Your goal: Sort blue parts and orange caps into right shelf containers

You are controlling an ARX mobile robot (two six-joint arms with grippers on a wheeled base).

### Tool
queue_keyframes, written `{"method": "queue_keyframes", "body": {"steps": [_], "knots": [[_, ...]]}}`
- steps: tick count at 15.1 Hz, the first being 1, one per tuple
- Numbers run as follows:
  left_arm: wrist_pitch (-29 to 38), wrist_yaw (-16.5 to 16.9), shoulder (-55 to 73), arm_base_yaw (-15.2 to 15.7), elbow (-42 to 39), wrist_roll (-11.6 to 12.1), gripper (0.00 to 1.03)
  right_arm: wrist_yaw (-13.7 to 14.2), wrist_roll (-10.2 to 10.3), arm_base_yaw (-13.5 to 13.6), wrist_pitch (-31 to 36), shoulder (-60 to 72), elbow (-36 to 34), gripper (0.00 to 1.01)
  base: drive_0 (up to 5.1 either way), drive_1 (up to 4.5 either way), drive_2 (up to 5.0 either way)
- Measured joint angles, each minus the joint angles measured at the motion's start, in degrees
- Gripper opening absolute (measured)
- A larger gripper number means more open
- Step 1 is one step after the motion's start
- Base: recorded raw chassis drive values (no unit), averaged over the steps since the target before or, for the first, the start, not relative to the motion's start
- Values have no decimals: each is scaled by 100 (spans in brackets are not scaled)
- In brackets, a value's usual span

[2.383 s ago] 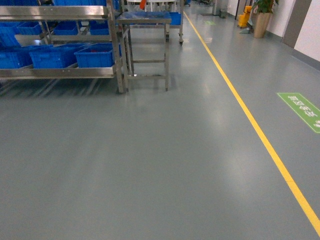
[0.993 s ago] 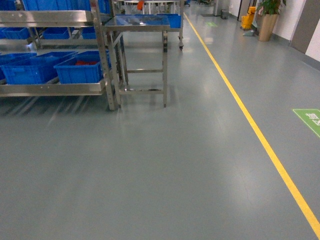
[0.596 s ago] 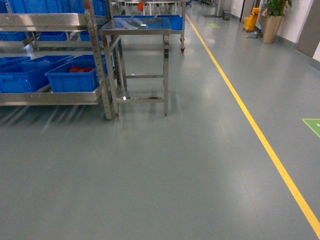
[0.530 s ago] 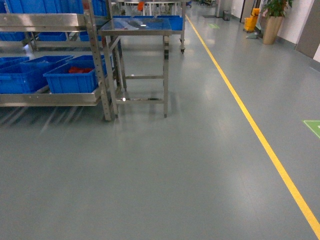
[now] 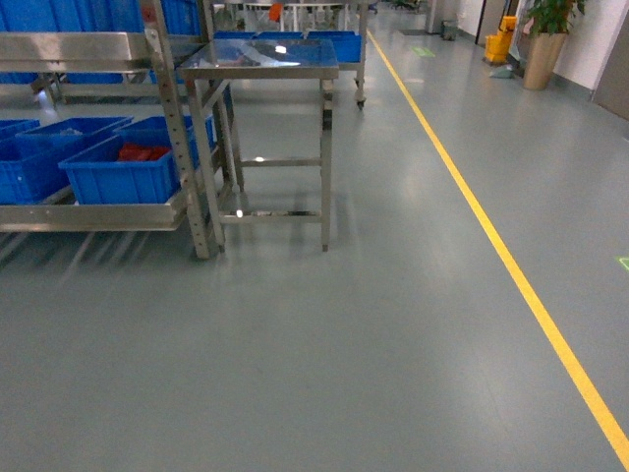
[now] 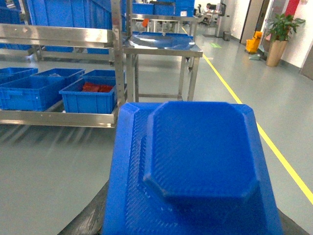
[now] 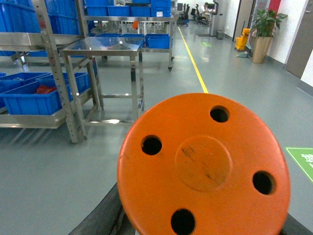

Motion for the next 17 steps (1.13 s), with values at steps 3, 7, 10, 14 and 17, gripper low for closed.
{"method": "queue_keyframes", "body": {"steps": [3, 7, 10, 14, 17], "knots": [[20, 9, -2, 0, 0, 0, 42, 0, 0, 0, -2, 0, 0, 45, -5, 428, -439], [2, -2, 0, 0, 2, 0, 42, 0, 0, 0, 0, 0, 0, 45, -4, 429, -437], [4, 9, -2, 0, 0, 0, 42, 0, 0, 0, -2, 0, 0, 45, -4, 429, -437], [-15, 7, 0, 0, 0, 0, 42, 2, 0, 0, -22, 0, 0, 45, 4, 438, -429], [-4, 9, 0, 0, 2, 0, 42, 0, 0, 0, -31, 0, 0, 45, 1, 434, -432]]}}
